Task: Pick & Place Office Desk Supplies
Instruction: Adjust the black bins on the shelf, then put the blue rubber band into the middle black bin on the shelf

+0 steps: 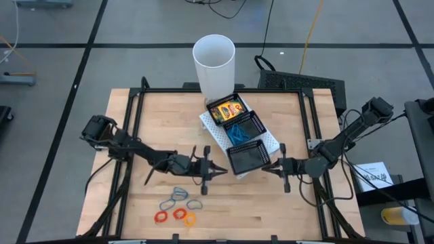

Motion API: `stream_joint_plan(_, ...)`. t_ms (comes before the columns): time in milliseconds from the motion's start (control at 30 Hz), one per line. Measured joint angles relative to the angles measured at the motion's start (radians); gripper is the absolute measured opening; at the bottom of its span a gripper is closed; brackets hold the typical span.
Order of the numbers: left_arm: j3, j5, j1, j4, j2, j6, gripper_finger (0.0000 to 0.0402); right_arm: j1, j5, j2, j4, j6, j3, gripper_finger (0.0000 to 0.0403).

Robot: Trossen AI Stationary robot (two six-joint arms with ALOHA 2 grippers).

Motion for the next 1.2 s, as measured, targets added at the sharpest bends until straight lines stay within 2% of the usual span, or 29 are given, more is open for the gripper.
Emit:
stream_joint_plan(300, 0.000, -0.003, -0.040, -0.039, 0.000, -0.012, 0.0030, 0.000, 0.106, -0.001, -0.001, -0.053, 0.000, 0.0000)
stream_joint_plan(500, 0.000, -0.004, -0.047, -0.054, -0.002, -0.024, 0.0031, 0.000, 0.102, -0.001, 0.000, -0.056, 0.000, 0.0000)
stream_joint_plan(633, 0.000, -0.068, -0.070, -0.161, -0.098, 0.000, 0.0031, 0.023, 0.078, -0.014, 0.001, -0.052, 0.000, 0.0000)
stream_joint_plan(733, 0.001, -0.154, -0.098, -0.326, -0.219, -0.013, 0.0031, 0.048, 0.075, -0.039, 0.011, -0.061, 0.000, 0.0000)
stream_joint_plan(900, 0.001, -0.177, -0.158, -0.593, -0.378, -0.137, 0.0031, 0.094, 0.075, -0.084, 0.085, -0.128, 0.000, 0.0000)
stream_joint_plan(967, 0.002, -0.117, -0.190, -0.717, -0.405, -0.234, 0.0031, 0.110, 0.075, -0.103, 0.145, -0.182, 0.000, 0.0000)
stream_joint_plan(1067, 0.001, 0.009, -0.251, -0.889, -0.402, -0.427, 0.0030, 0.126, 0.074, -0.122, 0.291, -0.230, 0.000, 0.0000)
stream_joint_plan(1200, 0.044, -0.052, -0.350, -1.094, -0.343, -0.667, 0.0025, 0.129, 0.075, -0.135, 0.429, -0.306, 0.000, 0.0000)
